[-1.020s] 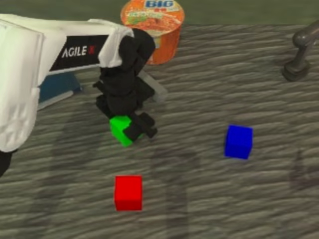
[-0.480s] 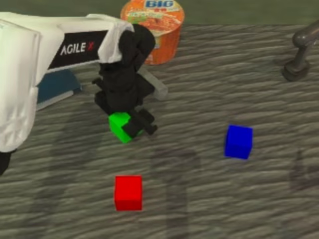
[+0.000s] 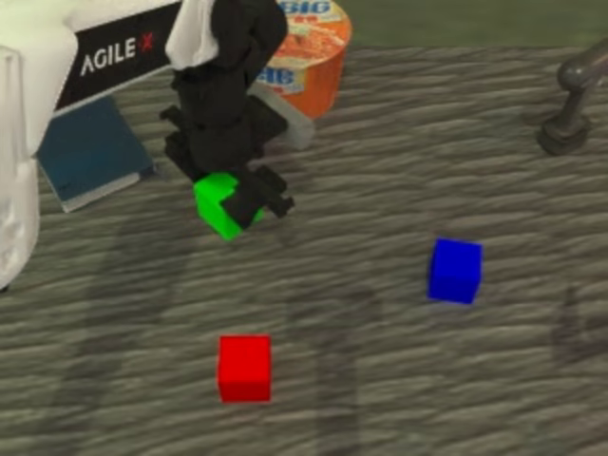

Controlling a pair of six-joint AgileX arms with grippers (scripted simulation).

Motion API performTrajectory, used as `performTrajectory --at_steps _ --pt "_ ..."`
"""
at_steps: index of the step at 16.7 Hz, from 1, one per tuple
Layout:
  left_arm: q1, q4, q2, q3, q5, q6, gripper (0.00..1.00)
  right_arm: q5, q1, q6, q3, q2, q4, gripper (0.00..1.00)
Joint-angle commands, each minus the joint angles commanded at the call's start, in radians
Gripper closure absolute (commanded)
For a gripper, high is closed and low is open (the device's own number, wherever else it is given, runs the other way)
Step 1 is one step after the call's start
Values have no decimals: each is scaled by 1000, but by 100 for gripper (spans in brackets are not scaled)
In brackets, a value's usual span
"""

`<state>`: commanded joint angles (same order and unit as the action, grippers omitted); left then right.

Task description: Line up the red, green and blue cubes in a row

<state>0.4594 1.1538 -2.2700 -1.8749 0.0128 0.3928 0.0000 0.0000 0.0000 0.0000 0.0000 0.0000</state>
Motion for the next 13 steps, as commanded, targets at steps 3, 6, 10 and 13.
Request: performTrajectory --at_steps 3,6,10,13 --pt "9 -3 -2 4 -1 4 100 0 0 0 0 0 0 0" --pt "79 -12 41 57 0 59 100 0 0 0 0 0 0 0" --pt "284 -34 149 196 3 191 100 0 0 0 0 0 0 0" --pt "402 -52 224 286 4 277 100 0 0 0 0 0 0 0"
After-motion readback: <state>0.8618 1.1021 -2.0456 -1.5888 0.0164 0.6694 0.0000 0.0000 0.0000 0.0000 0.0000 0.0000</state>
